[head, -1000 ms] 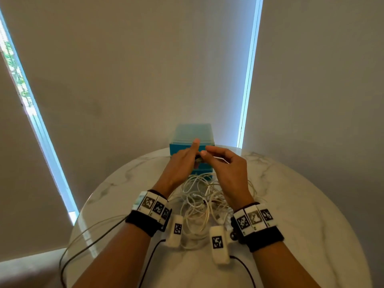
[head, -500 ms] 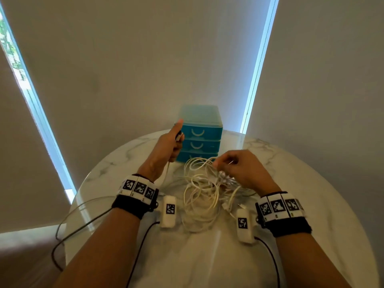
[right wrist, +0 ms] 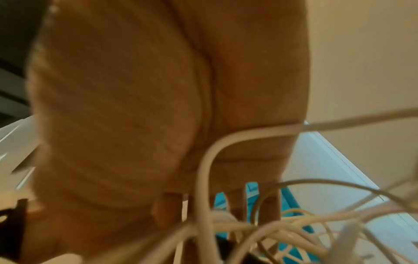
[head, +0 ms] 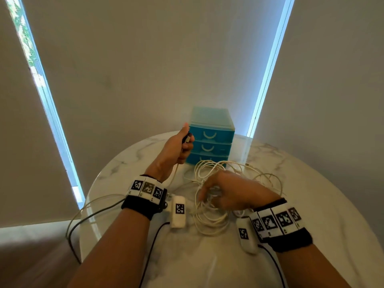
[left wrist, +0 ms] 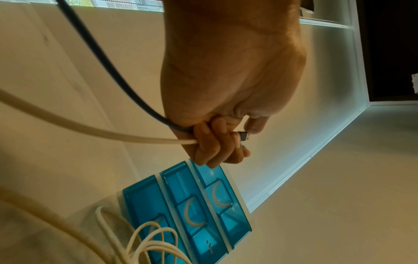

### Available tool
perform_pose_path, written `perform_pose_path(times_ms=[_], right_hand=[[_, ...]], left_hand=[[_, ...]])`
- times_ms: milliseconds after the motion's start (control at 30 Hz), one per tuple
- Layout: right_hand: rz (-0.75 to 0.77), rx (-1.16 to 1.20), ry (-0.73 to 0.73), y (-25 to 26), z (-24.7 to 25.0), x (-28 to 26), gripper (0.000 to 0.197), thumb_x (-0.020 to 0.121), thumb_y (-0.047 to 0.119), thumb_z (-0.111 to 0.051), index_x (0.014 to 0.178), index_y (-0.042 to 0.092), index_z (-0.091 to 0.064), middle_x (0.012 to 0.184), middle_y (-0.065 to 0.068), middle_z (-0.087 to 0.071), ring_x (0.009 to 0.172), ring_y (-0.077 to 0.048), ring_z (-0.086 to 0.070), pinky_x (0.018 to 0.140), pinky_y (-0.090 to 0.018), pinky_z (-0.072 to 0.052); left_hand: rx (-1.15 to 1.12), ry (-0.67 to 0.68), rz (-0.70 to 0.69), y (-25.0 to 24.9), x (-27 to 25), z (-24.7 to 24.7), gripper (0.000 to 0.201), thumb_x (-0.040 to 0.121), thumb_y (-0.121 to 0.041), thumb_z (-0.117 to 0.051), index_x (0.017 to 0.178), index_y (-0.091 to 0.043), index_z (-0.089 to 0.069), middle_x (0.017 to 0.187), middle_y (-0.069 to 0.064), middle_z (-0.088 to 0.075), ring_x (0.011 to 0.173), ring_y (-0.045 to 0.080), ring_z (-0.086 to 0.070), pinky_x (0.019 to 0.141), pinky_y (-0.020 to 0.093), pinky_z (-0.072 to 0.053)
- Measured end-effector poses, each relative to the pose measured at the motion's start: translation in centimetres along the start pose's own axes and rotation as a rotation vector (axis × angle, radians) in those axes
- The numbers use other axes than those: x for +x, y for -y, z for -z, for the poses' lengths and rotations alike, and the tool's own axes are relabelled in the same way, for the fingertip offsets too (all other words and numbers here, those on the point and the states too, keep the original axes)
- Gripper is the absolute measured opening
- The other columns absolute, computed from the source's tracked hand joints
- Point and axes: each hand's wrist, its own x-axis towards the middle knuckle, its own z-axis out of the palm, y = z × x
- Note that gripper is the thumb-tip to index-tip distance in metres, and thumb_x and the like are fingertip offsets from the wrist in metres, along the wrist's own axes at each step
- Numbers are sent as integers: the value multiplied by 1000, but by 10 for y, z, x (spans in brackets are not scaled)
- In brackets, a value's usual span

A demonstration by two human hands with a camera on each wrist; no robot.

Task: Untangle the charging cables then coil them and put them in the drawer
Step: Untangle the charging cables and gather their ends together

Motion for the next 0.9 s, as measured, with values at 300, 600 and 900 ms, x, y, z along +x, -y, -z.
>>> perform_pose_path(times_ms=[300, 600, 900], right_hand=[[-183, 677, -1013, -47, 9, -9, 14, 98, 18, -79, 106, 30, -80, 92, 7, -82, 82, -10, -80, 82, -38, -68], [-268, 905, -902, -54, -4, -10, 23, 88, 31, -90, 99, 16, -76, 91, -5, -82, 83, -22, -82, 83, -43, -68], [-285, 407, -277, -43, -1, -18, 19, 85, 41, -88, 83, 24, -81, 80, 11, -80, 78, -5, -75, 83, -32, -64]], left_hand=[[107, 29, -28, -3, -6, -6, 59, 99, -81, -44, 88, -24, -57, 67, -9, -37, 56, 10, -27, 54, 28, -21], [486, 12, -172, 9, -9, -14, 44, 92, -65, -71, 94, -23, -84, 97, -3, -81, 87, 5, -72, 79, 23, -48], [340, -182, -147, 8, -5, -10, 34, 95, -54, -74, 93, -21, -82, 75, -17, -71, 76, 6, -57, 68, 28, -43]])
